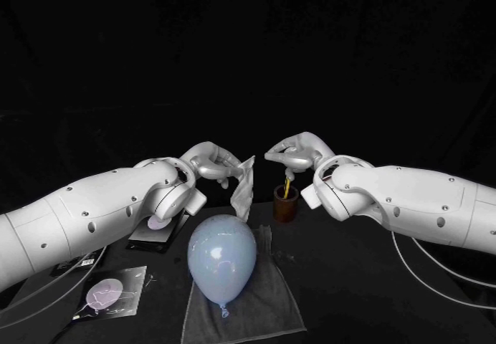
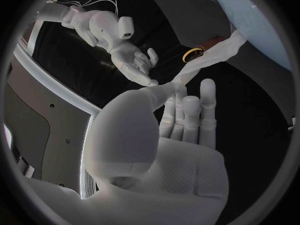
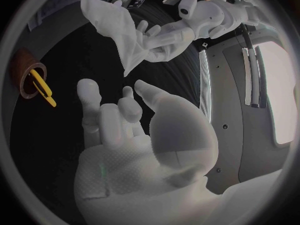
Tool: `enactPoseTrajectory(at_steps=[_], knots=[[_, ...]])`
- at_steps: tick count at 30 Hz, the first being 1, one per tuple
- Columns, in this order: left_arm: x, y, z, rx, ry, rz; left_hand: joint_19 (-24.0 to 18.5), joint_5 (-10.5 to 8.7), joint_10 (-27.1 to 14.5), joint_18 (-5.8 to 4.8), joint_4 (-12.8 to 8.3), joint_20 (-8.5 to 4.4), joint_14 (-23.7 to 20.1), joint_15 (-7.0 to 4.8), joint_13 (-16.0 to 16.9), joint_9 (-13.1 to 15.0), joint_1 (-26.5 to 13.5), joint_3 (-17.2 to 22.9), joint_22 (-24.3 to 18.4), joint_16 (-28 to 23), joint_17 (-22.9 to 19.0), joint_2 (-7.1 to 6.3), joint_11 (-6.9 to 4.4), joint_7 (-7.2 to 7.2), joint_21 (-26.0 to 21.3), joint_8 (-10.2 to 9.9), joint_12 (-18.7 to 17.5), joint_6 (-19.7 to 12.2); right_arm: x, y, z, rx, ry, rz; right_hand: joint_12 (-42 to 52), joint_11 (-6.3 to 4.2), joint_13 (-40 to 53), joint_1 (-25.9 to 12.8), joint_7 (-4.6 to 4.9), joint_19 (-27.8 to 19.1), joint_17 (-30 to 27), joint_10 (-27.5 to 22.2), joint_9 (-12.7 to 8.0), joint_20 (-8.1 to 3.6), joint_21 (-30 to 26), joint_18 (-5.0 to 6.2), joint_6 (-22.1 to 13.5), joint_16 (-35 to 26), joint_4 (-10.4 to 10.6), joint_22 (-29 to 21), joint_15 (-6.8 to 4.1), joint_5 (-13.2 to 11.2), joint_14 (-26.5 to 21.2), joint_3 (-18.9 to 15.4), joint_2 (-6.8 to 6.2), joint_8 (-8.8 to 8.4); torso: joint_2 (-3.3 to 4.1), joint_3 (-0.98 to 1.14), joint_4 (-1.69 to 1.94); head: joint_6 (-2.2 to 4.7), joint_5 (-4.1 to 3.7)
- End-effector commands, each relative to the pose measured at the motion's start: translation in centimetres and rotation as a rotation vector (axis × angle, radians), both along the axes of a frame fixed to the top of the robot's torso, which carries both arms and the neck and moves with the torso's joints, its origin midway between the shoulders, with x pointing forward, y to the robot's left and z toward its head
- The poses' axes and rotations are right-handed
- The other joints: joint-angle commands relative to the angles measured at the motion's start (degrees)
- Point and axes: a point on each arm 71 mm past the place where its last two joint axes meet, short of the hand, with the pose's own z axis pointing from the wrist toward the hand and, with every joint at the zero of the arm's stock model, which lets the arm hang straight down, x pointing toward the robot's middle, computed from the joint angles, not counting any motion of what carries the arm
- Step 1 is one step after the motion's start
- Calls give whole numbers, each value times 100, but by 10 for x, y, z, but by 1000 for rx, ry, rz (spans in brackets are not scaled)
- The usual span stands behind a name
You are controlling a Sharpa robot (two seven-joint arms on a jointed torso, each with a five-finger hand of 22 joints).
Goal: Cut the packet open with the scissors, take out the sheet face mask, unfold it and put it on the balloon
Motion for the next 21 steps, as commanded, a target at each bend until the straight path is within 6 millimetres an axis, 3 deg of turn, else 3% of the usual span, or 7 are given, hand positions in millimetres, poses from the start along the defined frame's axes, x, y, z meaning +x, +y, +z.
enactPoseTrajectory(at_steps=[1, 9, 15, 21], knots=[[-2, -1, 1, -89, 68, -4, -49, 14, -13, 75, -47, 1, -42, 17, -26, 391, -76, -12, -3, -26, -22, 15, 30, 13, -20, 17, -41, -47, -9, 7, -4, -109, -79, 65, 24, -19, 12, -59, 4, 53, 16, 23, -7, 2, 33, 1, 43, 26, 45, 16, -21, 7, 17, -21, -4, 17, 1, 2, -3, -13, 22], [-5, 2, 0, -141, 123, -4, -73, 13, 85, 76, 18, 49, -35, 50, -128, 418, -300, -130, -55, -1, -37, 157, 53, 5, -103, 32, -155, -102, -28, 22, -28, -124, -56, 92, 37, 2, 4, -77, 38, 87, 6, 42, -76, -11, 15, -6, -62, 33, 177, -2, -15, -32, 37, -128, -57, -55, 4, 11, 8, -30, 49], [-6, 1, -1, -150, 135, -3, -57, 14, 120, 82, 49, 64, -97, 48, -200, 438, -382, -202, -111, -12, -144, 211, 47, -13, -181, 51, -252, -126, -32, 34, -31, -160, -77, 102, 43, 1, -8, -122, 33, 110, -6, 52, -105, -9, 10, -7, -33, 35, 290, -8, -15, -86, 45, -251, -139, -54, -1, -5, 1, -46, 39], [-7, 0, 0, -155, 135, -1, 36, 17, 407, 83, 4, 82, -273, 80, -664, 472, -422, -228, -250, -146, -480, 289, 106, 21, -358, 32, -1024, -156, -29, 43, -34, -174, -83, 97, 31, 6, -31, -140, 37, 102, -30, 39, -130, -8, -26, -3, -44, 29, 367, -32, -12, -118, 35, -341, -201, -67, -5, -2, 9, -43, 42]])
